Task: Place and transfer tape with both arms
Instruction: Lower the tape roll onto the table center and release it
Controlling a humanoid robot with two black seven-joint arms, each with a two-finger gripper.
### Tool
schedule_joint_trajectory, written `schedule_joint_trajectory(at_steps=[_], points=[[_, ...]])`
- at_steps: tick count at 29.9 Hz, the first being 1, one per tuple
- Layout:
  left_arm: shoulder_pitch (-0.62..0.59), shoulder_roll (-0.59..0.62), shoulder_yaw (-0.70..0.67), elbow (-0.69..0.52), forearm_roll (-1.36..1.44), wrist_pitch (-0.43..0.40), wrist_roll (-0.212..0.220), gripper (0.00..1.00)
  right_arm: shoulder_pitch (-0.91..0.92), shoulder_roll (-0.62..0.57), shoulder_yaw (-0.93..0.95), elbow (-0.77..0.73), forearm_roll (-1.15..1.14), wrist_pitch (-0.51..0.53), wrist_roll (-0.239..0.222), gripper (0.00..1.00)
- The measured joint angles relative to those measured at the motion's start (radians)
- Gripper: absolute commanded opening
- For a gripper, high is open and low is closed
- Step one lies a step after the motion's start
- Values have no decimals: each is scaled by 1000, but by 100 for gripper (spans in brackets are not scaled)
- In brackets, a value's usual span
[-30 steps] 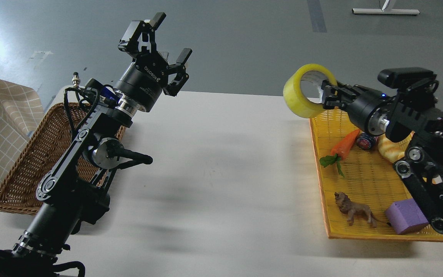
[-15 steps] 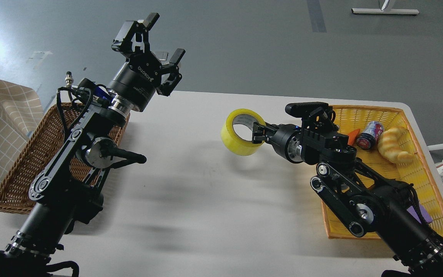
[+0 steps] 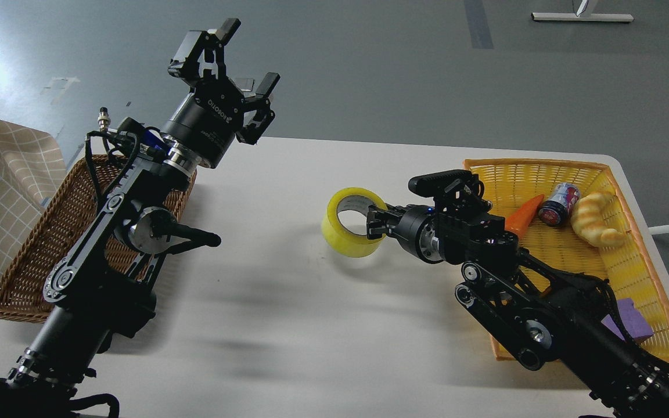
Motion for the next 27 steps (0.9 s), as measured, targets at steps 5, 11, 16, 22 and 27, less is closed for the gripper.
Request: schedule_joint_trajectory(at_steps=[5, 11, 16, 22, 27], points=[[0, 0, 0, 0, 0, 0, 0, 98, 5, 0, -26, -6, 0, 0, -1, 0], [1, 0, -1, -1, -1, 0, 0, 98, 6, 0, -31, -32, 0, 0, -1, 0], [2, 1, -1, -1, -2, 0, 0, 98, 8, 0, -31, -37, 0, 0, -6, 0], [2, 1, -3, -1, -2, 0, 0, 98, 9, 0, -30, -37, 0, 0, -7, 7], [8, 1, -3, -1, -2, -3, 0, 98, 9, 0, -26, -36, 0, 0, -5, 39]])
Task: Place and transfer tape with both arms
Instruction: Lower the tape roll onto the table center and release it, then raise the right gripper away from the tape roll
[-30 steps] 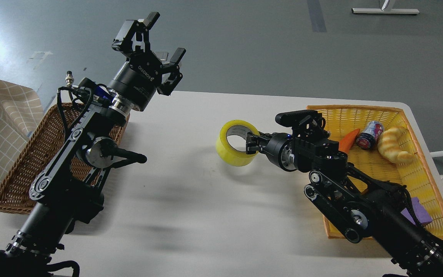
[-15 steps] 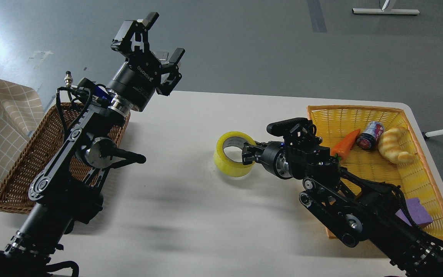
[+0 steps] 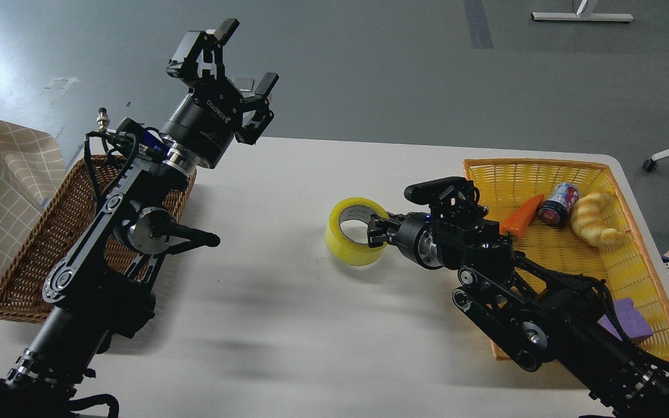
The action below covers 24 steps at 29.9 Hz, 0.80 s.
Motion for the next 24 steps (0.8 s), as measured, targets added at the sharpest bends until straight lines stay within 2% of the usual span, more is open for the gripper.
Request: schedule_joint_trajectory(at_steps=[1, 3, 6, 11, 18, 24], points=[[1, 0, 0, 0, 0, -1, 0, 98, 0, 0, 0, 0, 0, 0, 1, 43], [3, 0, 0, 0, 0, -1, 0, 98, -1, 0, 0, 1, 0, 0, 2, 65], [7, -1, 0, -1, 0, -2, 0, 98, -3, 0, 3, 1, 0, 0, 3, 82], [8, -1, 0, -1, 0, -2, 0, 98, -3, 0, 6, 0, 0, 0, 5, 96], [8, -1, -1, -1, 0, -2, 0, 98, 5, 0, 21, 1, 0, -8, 5, 98], [8, 1, -10, 0, -3, -2, 0, 98, 19, 0, 132, 84, 0, -127, 3, 100]])
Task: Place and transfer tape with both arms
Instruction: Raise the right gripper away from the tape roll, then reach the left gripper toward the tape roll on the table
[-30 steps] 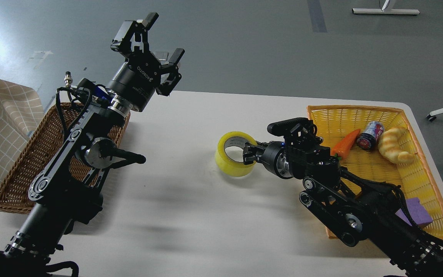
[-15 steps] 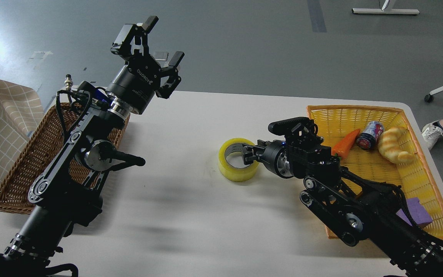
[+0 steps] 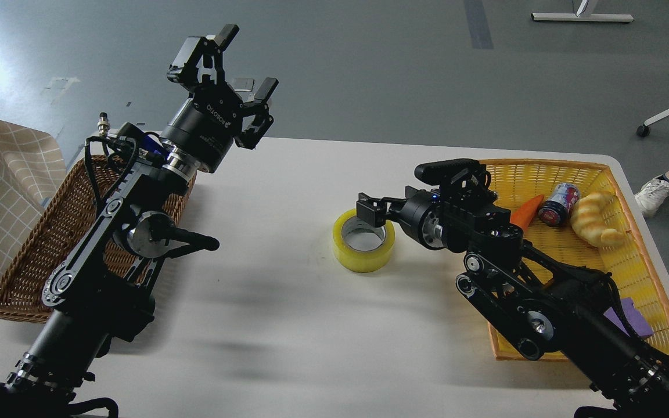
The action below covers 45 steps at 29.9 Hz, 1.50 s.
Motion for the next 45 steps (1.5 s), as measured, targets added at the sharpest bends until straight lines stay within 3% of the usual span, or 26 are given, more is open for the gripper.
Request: schedule_joint_trajectory(at_steps=[10, 19, 29, 45], points=[[-2, -4, -8, 0, -5, 5, 0, 98, 0, 0, 302, 156, 227, -20, -2, 100], [-4, -22, -3, 0, -4, 4, -1, 98, -93, 0, 517, 313, 806, -21, 9, 100], [-5, -125, -3, -55, -3, -29, -2, 98, -128, 0, 619, 380, 1197, -15, 16, 100], [-6, -140, -8, -89, 15, -5, 0, 98, -158, 0, 623, 380, 1244, -8, 16, 100]])
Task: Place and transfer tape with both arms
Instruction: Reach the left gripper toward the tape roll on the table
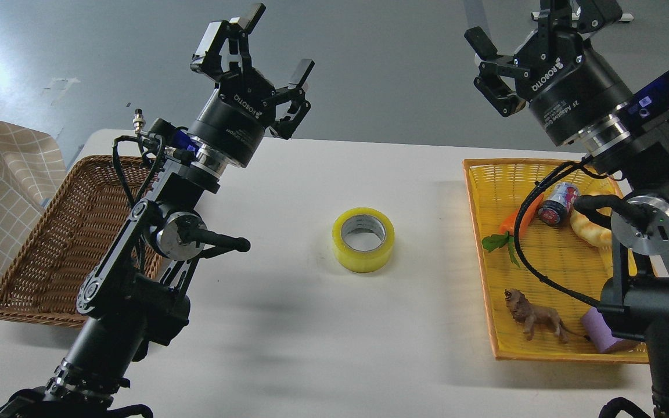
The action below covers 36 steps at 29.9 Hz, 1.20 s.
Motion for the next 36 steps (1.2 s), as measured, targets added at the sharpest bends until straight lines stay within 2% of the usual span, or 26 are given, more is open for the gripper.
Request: schedule_joint_trajectory(at_steps=[4, 7, 10, 11, 13, 15, 22, 25, 29, 36], points=[[-18, 14, 11, -3, 196, 28, 0, 98, -4, 0, -3, -1, 0, 0, -4, 100], [-24, 22, 18, -5, 379, 84, 0, 98, 1, 0, -3, 2, 1, 0, -9, 100], [-23, 23, 26, -34, 432, 112, -11, 98, 6, 0, -3, 2, 1, -2, -12, 100], [-19, 23, 29, -45, 441, 117, -32, 98, 8, 0, -4, 2, 0, -5, -13, 100], [-11, 26, 38, -54, 477, 129, -103, 98, 12, 0, -4, 3, -2, -15, -19, 100], [-6, 32, 56, -51, 553, 143, -142, 98, 16, 0, -4, 8, -3, -21, -25, 100], [-8, 53, 161, 67, 1117, 201, -124, 98, 25, 0, -3, 18, -2, -27, -33, 100], [12, 66, 197, 118, 1343, 229, -144, 98, 25, 0, -3, 18, -2, -29, -34, 100], [35, 73, 228, 164, 1401, 268, -217, 98, 22, 0, -3, 18, -1, -31, -34, 100], [30, 113, 243, 222, 1404, 273, -235, 98, 13, -8, -3, 23, -1, -46, -34, 100]])
